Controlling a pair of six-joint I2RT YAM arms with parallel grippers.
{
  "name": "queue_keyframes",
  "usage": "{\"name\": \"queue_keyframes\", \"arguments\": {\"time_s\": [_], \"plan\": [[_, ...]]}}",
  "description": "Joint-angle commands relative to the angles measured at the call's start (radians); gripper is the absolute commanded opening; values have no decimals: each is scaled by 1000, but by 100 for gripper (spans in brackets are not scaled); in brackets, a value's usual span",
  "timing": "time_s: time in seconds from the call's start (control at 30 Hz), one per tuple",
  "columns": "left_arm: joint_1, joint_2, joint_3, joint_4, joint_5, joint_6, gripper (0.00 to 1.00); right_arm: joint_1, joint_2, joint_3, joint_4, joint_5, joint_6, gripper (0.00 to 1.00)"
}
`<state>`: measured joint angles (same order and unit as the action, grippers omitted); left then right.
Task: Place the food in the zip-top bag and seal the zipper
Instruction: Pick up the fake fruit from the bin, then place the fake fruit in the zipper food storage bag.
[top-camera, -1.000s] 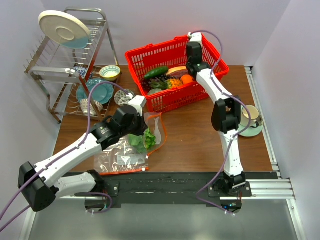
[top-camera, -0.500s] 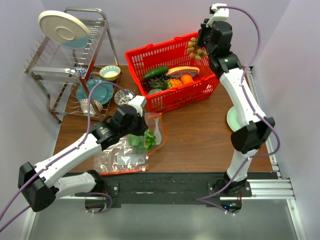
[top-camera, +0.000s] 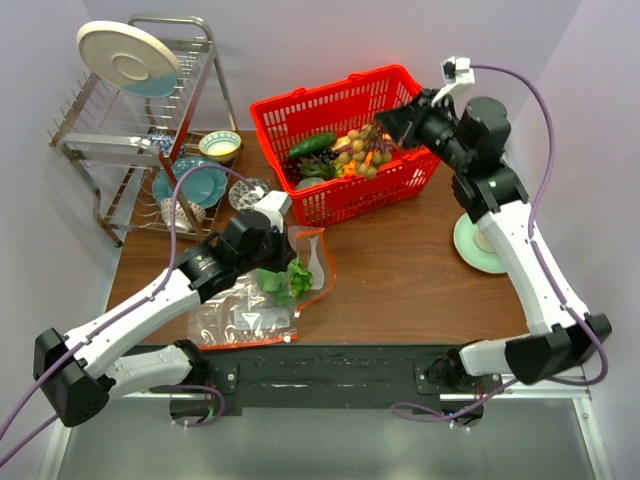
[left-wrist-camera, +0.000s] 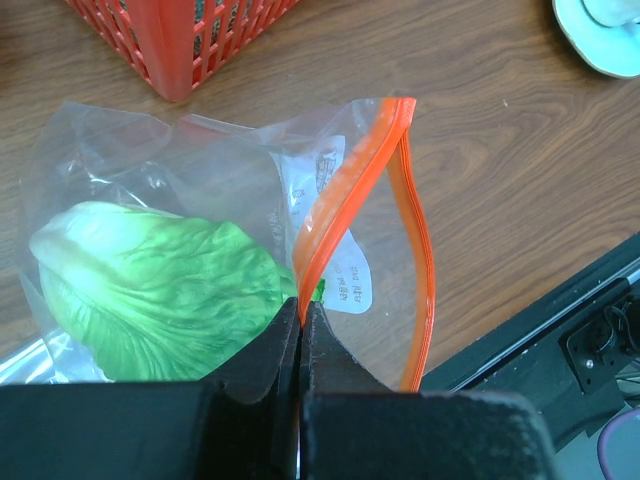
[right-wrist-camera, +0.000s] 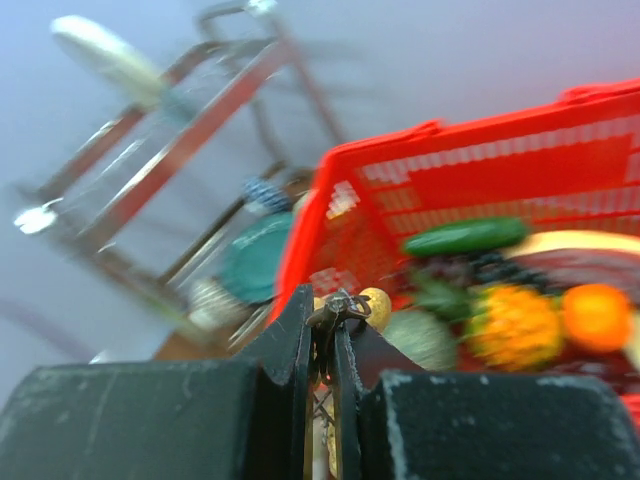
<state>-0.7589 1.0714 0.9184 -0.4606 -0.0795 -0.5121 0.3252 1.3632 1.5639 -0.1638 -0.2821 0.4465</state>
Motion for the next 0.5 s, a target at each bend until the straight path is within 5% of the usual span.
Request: {"name": "queue_keyframes", "arguments": {"time_s": [0.0,0.47], "plan": [[7,-30,34,13,-12,9,0,0,-76,-126,107,-310,162,0],[7,53,132,22,52,-68,0,95,-225,-482,187,-466,242,0]]}}
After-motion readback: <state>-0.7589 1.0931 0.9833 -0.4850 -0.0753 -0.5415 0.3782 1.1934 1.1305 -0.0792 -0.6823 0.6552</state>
